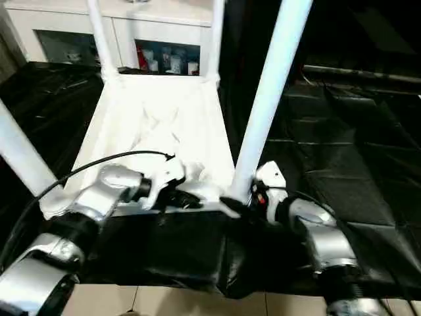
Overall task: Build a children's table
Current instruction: Rotate leg to tighten
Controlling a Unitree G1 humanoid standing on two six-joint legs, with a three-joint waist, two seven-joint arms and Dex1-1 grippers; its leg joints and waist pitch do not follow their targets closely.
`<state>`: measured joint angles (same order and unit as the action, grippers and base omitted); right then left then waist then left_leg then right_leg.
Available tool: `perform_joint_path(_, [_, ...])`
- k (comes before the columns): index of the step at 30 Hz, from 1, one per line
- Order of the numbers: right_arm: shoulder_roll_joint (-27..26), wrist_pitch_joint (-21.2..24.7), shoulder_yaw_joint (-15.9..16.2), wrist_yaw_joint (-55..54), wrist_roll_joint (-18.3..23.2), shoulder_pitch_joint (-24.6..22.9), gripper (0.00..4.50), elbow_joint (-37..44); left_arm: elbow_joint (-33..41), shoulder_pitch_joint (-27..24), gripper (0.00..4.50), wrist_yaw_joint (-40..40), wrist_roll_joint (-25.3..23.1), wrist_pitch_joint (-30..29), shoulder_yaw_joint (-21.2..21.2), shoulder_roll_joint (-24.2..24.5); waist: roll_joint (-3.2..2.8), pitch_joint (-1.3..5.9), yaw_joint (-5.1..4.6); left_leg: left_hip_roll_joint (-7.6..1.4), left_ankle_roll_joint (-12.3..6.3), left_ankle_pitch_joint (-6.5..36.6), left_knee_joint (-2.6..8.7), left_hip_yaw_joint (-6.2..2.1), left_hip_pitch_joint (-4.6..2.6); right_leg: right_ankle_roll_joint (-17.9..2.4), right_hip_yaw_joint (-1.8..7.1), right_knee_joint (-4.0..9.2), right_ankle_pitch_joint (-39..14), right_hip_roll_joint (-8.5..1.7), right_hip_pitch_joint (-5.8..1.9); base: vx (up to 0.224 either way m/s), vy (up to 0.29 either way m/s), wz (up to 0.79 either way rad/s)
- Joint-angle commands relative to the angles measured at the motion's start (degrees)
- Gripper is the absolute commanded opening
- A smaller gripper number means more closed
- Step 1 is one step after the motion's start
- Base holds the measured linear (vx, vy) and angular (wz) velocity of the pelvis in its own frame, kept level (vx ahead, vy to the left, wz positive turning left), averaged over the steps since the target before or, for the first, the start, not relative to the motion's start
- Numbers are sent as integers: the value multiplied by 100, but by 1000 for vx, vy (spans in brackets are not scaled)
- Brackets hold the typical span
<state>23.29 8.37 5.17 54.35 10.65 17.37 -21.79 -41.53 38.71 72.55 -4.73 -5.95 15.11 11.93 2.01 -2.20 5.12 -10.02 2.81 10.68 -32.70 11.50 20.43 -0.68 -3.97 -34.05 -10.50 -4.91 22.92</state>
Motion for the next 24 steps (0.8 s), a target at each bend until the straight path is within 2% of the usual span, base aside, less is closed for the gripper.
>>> perform_joint_path(1, [126,-26,122,132,-151,-56,379,46,62,-149,0,471,397,19,61,-97,140,262,0,-349,-563,1059,332,-143,-13,-1097,286,457,-1653,-448,-262,0,0,0])
perform_joint_path(4, [153,-52,178,197,-205,-70,379,24,129,-173,0,461,374,3,44,-57,127,258,-4,-356,-513,1095,343,-151,-17,-1030,284,471,-1813,-443,-246,0,0,0])
perform_joint_path(5, [153,-40,174,206,-187,-61,379,20,153,-178,0,467,379,-7,38,-51,145,261,-5,-356,-502,1105,343,-152,-20,-1015,283,469,-1827,-442,-246,0,0,0])
perform_joint_path(6, [127,-15,149,214,-130,-37,365,18,168,-179,0,448,390,-10,20,-55,139,260,-4,-352,-494,1104,342,-153,-18,-1008,285,469,-1839,-444,-248,0,0,0])
perform_joint_path(9, [102,24,134,228,-58,-8,365,26,193,-185,0,435,402,-17,15,-58,142,264,-3,-350,-508,1063,336,-150,-18,-1017,285,461,-1763,-441,-250,0,0,0])
perform_joint_path(11, [91,44,154,261,-17,-12,333,47,210,-189,0,433,409,-32,23,-62,149,264,-4,-349,-521,1031,334,-149,-13,-1030,284,457,-1721,-439,-251,0,0,0])
perform_joint_path(13, [89,47,163,269,-12,-21,330,54,213,-191,0,431,407,-35,24,-63,144,265,-3,-348,-520,1026,332,-149,-15,-1029,282,457,-1732,-438,-250,0,0,0])
perform_joint_path(17, [57,75,192,301,6,-97,292,92,216,-208,0,408,384,-42,34,-69,147,262,-5,-346,-521,1032,334,-150,-13,-1013,281,459,-1748,-435,-251,0,0,0])
perform_joint_path(18, [36,93,193,254,-6,-122,288,87,195,-208,0,368,351,-40,46,-68,121,265,-2,-345,-509,1033,332,-151,-16,-1009,284,462,-1767,-442,-252,0,0,0])
perform_joint_path(20, [-113,188,116,-226,-122,-105,280,-87,61,-179,0,47,231,-28,36,-120,134,268,-7,-344,-498,1016,333,-150,-18,-1010,282,458,-1728,-428,-251,0,0,0])
perform_joint_path(22, [-251,215,21,-659,-210,-40,276,-272,-43,-134,0,-230,174,7,-6,-199,125,250,-26,-344,-443,1101,347,-151,-24,-992,280,480,-1862,-427,-226,0,0,0])
perform_joint_path(24, [-398,227,-87,-1113,-291,31,276,-459,-149,-79,0,-512,134,22,-59,-297,128,235,-68,-336,-276,1373,375,-184,-25,-858,261,531,-2413,-441,-237,0,0,0])
